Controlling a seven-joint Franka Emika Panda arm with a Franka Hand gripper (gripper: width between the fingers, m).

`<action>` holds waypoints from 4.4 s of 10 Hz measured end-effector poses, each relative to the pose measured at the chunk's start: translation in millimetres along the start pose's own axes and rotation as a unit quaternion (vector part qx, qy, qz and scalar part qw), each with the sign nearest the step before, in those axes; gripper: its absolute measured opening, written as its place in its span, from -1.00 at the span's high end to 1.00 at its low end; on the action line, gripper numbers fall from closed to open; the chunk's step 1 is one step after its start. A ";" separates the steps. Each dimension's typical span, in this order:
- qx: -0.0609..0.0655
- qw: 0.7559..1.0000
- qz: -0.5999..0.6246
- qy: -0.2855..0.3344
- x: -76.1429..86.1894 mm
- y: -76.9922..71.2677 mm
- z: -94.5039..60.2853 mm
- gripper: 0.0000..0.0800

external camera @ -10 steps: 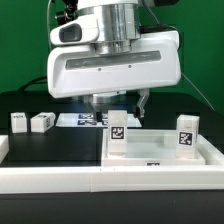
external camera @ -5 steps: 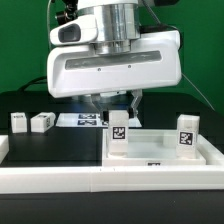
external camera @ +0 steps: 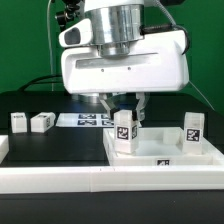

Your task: Assemble square table

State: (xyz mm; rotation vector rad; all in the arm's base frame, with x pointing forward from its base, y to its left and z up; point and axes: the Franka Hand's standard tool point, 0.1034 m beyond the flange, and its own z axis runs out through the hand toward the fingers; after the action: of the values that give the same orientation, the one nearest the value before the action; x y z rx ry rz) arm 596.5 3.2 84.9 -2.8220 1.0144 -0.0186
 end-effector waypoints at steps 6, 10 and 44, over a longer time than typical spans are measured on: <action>0.004 0.978 0.207 -0.001 -1.0 -1.5 0.5 0.27; 0.004 0.987 0.161 -0.001 -1.7 -2.0 1.0 -0.01; 0.002 0.989 0.145 0.028 1.9 -0.2 3.2 0.27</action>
Offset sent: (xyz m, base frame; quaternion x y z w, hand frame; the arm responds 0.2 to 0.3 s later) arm 0.0020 0.0047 -0.0007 -0.0131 -0.0131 0.2167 0.9761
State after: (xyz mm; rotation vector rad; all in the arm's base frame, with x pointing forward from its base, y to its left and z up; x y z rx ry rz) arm 598.3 2.6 81.7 -2.6542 1.4248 -0.0697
